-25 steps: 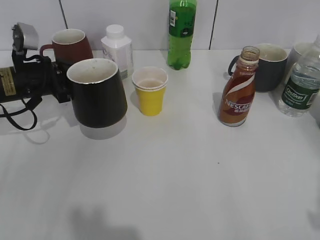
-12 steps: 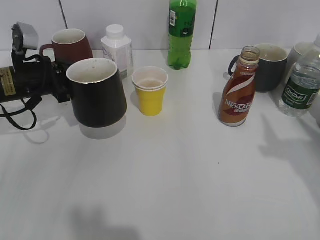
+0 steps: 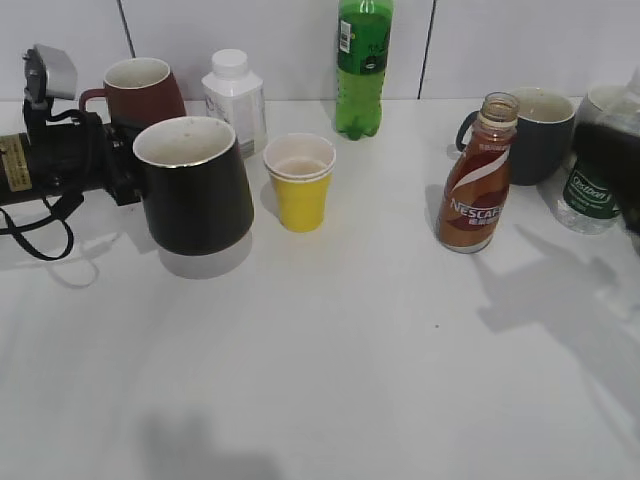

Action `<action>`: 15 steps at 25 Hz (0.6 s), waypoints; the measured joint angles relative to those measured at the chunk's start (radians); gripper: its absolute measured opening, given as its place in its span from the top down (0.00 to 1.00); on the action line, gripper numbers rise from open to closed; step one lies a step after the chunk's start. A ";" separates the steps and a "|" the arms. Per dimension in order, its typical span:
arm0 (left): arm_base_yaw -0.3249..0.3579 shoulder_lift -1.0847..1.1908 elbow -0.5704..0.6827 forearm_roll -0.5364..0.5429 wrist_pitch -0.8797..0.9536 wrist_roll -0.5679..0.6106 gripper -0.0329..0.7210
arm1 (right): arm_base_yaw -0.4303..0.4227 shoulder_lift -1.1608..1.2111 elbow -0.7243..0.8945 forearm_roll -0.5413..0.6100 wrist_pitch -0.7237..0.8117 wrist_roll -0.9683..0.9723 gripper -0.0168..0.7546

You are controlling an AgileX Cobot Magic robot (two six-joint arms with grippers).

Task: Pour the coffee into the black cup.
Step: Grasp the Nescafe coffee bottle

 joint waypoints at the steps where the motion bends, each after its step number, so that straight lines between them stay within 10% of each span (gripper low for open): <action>1: 0.000 0.000 0.000 0.000 0.000 0.000 0.90 | 0.000 0.026 0.000 -0.015 -0.004 0.009 0.24; 15: 0.000 0.000 0.000 0.000 0.000 0.000 0.90 | 0.000 0.472 -0.011 -0.051 -0.167 0.009 0.12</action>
